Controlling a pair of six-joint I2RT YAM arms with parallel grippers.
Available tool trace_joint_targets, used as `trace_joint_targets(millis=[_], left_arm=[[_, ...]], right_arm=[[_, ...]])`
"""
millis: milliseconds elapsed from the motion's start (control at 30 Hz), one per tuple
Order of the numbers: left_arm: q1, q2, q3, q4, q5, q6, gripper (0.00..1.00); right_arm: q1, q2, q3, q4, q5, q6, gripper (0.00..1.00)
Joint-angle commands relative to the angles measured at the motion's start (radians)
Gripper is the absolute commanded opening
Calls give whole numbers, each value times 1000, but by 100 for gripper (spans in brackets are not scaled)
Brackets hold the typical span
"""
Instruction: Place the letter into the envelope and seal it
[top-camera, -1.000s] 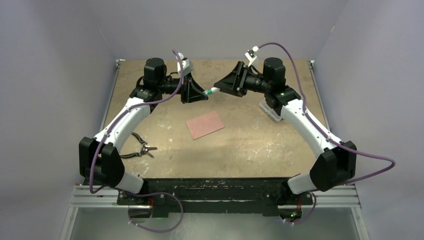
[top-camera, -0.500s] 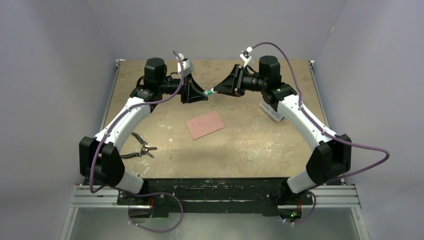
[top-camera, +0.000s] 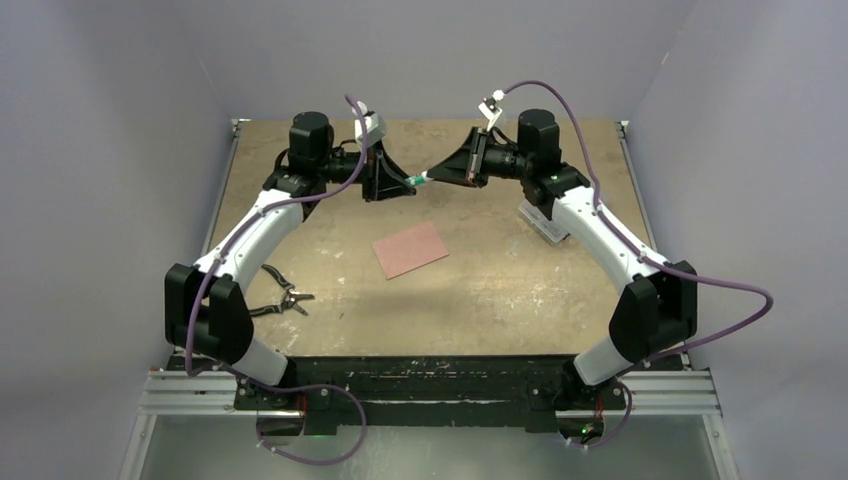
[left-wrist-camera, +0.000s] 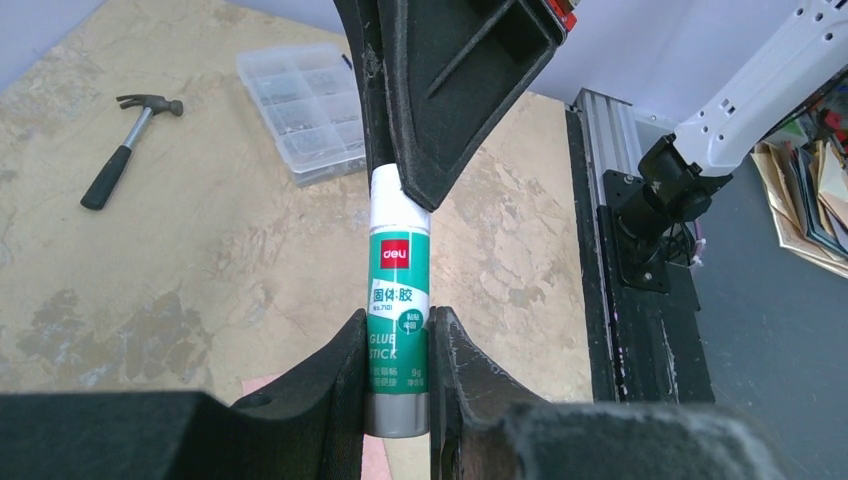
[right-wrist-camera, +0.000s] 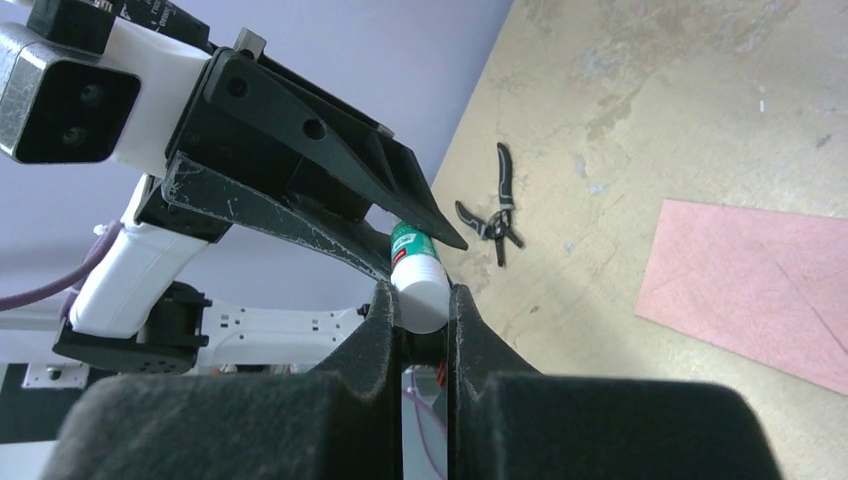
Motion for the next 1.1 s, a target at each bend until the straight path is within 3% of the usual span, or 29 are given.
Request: trace_joint_targets(millis=[0, 133, 600, 767, 1067], left_arm=[[-6, 46, 120, 201, 15, -48, 0], [-21, 95, 173, 279, 41, -106, 0], [-53, 140, 230, 295, 52, -96, 0], [-74, 178, 282, 312, 50, -107, 0], [-136, 213, 289, 278, 62, -102, 0]], right_arm=[[55, 12, -51, 1, -68, -31, 0], [80, 25, -83, -6, -74, -52, 0], [129, 50, -198, 58, -156, -36, 0], [138, 62, -272, 187, -185, 51, 0], [158, 90, -289, 229, -200, 86, 0]])
